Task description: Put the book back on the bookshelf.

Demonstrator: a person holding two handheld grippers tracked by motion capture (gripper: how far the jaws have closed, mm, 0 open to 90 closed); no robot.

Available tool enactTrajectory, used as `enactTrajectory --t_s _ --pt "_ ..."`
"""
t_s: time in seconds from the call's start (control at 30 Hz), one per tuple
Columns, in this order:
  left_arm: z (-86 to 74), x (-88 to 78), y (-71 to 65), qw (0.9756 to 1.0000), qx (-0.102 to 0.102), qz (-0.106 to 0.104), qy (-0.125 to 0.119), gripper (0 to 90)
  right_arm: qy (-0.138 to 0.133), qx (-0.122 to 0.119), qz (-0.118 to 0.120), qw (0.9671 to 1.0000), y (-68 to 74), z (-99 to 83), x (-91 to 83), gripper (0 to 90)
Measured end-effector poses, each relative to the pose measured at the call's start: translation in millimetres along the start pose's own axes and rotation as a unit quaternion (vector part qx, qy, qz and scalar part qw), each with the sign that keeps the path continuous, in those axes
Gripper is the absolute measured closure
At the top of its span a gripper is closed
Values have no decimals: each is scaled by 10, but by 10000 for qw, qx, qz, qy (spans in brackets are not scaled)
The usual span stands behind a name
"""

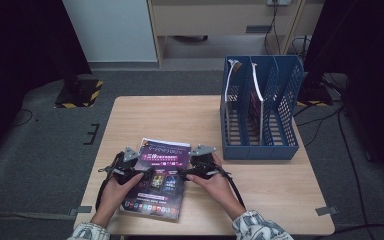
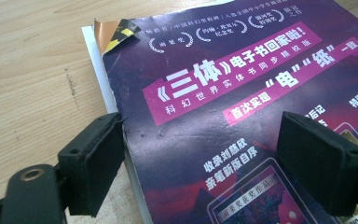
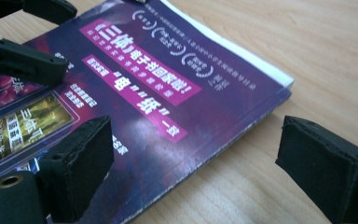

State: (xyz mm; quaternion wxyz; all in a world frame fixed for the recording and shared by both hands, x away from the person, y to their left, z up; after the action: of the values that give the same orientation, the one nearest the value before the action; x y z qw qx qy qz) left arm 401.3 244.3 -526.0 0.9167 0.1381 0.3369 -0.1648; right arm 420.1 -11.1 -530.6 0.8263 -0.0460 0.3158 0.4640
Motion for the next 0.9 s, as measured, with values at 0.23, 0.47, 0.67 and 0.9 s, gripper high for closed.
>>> enactTrajectory --t_s 0.23,0.47,0.67,0.9 --pt "6 -4 2 10000 -7 -1 14 154 230 26 76 9997 14 -61 56 98" --pt "7 -6 -7 10000 1 32 10 160 164 225 217 9994 1 -90 64 98" --pt "11 -8 -15 10000 -7 46 -1 160 99 320 302 9990 3 -106 73 95" --pt "12 -6 -21 10000 20 63 12 161 67 387 380 9985 -13 -128 79 94"
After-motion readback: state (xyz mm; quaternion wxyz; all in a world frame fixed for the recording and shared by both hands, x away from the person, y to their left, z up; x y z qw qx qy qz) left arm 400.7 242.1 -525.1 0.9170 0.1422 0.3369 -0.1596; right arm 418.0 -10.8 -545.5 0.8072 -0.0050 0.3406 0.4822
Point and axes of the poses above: each handheld gripper's, and its own axes: x roughly forward along the jaws, z roughly out of its top, y roughly to its left, the point moved 2 cm from there along x, roughly forward along the jaws, and after that the axes turned 11 degrees about z, right-handed, at the moved point
